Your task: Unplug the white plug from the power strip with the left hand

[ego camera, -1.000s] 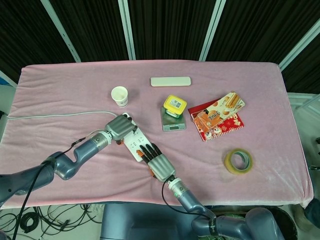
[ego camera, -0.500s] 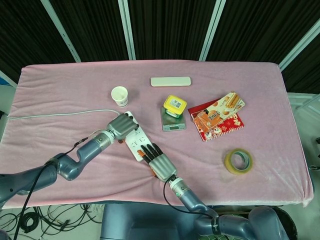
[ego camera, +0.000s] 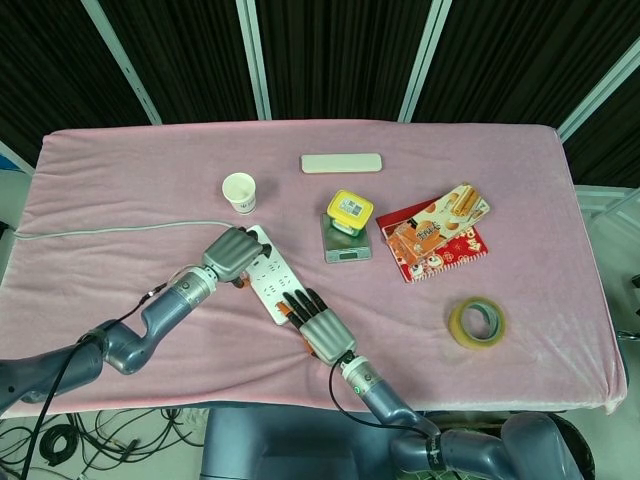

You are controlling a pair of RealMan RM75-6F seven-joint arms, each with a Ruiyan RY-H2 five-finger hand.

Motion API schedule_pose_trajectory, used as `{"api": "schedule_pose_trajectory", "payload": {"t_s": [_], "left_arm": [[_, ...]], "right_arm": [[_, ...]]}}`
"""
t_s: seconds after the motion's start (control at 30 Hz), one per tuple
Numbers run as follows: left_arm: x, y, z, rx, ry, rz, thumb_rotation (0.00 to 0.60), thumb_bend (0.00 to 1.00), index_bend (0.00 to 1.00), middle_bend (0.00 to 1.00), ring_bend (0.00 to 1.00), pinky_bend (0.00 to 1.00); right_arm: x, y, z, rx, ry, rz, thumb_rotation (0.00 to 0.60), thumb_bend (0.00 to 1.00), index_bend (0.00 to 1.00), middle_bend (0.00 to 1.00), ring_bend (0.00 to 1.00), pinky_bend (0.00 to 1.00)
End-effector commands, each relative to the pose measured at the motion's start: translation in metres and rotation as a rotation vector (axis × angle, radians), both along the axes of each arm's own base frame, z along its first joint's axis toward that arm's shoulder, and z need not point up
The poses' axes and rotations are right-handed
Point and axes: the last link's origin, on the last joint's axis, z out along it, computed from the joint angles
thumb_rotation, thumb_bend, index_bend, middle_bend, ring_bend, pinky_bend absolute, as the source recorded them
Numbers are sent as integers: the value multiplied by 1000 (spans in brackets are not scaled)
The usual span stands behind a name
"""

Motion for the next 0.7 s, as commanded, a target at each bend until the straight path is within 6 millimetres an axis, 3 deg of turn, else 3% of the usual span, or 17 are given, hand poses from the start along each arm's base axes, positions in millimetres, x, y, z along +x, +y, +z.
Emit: {"api": "schedule_pose_trajectory", "payload": {"t_s": [0.03, 0.3, 0.47, 0.7], "left_arm": [[-11, -3, 1, 7, -58, 6, 600, 736, 694, 693, 287, 370], [4, -3, 14, 5, -243, -16, 600, 735, 698, 693, 287, 371], [14, -1, 38, 31, -235, -78, 600, 736, 699, 693, 287, 371], [6, -16, 74, 40, -189, -55, 600, 733, 695, 693, 286, 371]], "right_arm": [[0, 0, 0, 14, 7, 1, 600, 562, 0, 106, 115, 30], [0, -2, 3, -1, 6, -2, 600, 562, 0, 106, 115, 30], [8, -6, 8, -40, -48, -15, 600, 561, 0, 103, 111, 30], [21, -20, 37, -129, -127, 4, 600, 558, 0, 85, 107, 30]]}}
